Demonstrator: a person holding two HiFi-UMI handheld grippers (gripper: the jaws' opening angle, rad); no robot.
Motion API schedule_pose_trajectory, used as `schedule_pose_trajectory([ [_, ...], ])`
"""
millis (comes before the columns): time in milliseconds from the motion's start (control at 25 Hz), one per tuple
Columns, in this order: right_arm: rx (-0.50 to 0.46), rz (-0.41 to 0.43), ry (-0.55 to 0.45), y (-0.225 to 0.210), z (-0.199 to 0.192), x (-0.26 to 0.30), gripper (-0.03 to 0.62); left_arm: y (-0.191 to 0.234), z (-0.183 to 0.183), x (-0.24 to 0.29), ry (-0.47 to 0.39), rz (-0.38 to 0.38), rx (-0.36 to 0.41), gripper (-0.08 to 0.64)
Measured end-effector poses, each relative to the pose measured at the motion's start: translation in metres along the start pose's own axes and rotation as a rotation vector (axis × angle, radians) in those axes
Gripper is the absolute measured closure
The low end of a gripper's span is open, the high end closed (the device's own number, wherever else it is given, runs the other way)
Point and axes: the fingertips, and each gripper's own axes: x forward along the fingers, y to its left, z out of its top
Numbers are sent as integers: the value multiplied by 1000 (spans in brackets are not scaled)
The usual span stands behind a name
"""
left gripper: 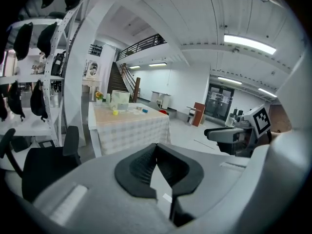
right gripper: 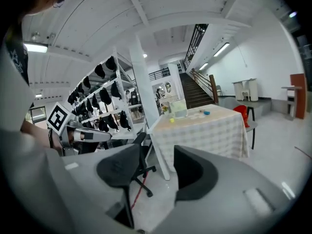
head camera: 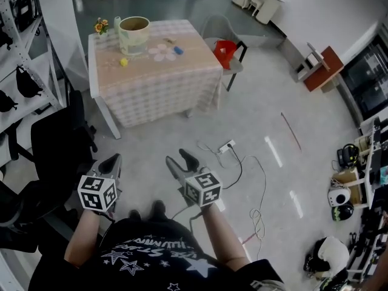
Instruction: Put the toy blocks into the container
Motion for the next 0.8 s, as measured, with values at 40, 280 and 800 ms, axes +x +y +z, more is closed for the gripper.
schedule_pose_trajectory([
  [40,2,-5,-2,-8,1,-1,367,-3,5,4,-7,5,1,551],
  [280,5,1,-26,-39,14,4,351,-11,20,14,-42,48,2,551],
  [800,-27,106,43,-31,19,69,348,20,24,30,-52,103,-17,551],
])
